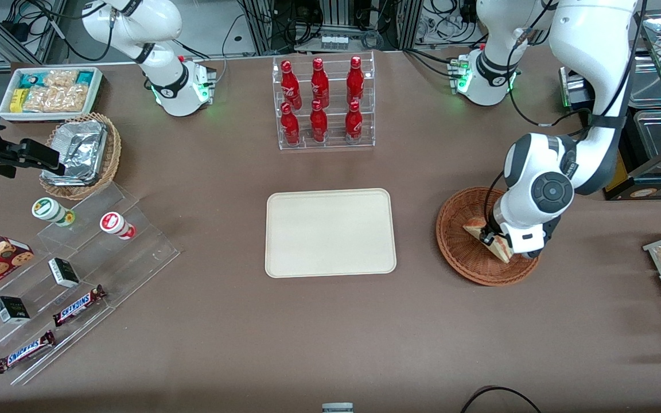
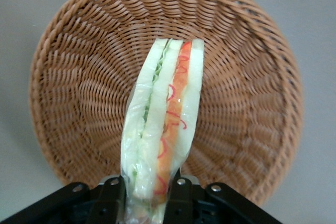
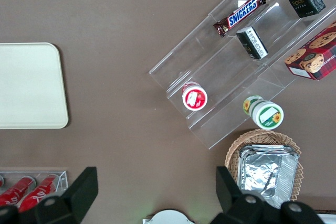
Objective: Place sandwich from basket to tray
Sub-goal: 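Lift the sandwich and carry it over the cream tray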
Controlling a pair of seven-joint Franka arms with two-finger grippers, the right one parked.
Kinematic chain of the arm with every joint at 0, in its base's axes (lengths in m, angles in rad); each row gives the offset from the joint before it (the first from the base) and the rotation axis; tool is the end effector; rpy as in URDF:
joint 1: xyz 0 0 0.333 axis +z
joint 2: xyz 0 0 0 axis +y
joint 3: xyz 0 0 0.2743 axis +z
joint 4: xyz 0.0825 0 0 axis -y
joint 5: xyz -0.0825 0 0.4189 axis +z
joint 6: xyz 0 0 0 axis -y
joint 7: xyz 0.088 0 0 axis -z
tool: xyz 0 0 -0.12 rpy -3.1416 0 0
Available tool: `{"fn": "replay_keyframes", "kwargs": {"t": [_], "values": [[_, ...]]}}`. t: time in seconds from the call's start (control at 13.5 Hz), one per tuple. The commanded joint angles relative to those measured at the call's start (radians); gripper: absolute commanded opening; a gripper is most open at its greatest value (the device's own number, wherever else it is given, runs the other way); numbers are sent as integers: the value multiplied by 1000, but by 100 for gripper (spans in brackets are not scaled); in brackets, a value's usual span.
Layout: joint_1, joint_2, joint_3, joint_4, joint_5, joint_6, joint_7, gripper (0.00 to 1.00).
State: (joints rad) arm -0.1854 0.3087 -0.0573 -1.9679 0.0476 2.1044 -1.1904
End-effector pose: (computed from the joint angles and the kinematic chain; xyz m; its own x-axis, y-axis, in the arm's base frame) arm 0.5835 -0.1418 0.2273 0.6012 0.7978 -0.0459 0.7830 -0.5996 -0.1656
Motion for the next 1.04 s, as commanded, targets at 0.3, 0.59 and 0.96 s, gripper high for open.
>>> {"fn": "replay_keyframes", "kwargs": {"t": [0.3,0.59,0.96], "values": [[-132,10,-12,205,20,-187,139,0],[-253,65,-12,248,17,-181,290,0],[-394,275,-12,474,-26,-181,304,0]]}}
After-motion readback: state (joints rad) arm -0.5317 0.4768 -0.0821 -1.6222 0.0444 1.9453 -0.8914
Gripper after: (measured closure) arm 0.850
